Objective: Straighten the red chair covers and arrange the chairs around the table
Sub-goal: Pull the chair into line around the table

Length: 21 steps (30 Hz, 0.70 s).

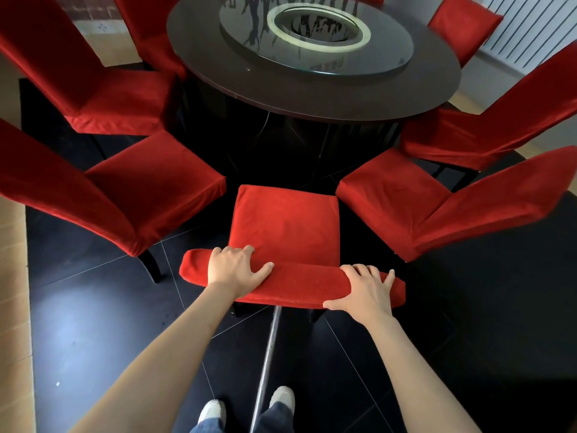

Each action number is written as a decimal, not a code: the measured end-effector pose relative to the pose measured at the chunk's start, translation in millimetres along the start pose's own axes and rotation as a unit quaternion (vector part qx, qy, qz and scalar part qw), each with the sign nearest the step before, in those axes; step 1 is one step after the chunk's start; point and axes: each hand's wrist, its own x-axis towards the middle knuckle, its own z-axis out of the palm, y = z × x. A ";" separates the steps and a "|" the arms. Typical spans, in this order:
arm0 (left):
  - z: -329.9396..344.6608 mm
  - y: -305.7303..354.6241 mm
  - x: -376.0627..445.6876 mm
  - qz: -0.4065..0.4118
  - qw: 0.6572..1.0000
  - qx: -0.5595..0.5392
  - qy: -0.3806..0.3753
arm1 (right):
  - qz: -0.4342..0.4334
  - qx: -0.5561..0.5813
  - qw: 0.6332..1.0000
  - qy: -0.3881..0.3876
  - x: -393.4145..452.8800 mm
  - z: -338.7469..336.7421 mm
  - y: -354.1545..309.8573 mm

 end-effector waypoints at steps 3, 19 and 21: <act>0.9 -0.4 0.5 -0.003 1.000 -0.001 -0.003 | -0.010 -0.007 1.000 0.016 -1.6 1.9 -0.5; -0.3 25.3 7.0 -0.035 0.999 -0.009 -0.009 | -0.068 -0.012 0.997 0.044 16.7 -5.7 25.4; 0.0 33.2 8.5 -0.040 0.999 -0.010 -0.009 | -0.068 -0.019 0.997 0.040 21.1 -8.1 32.5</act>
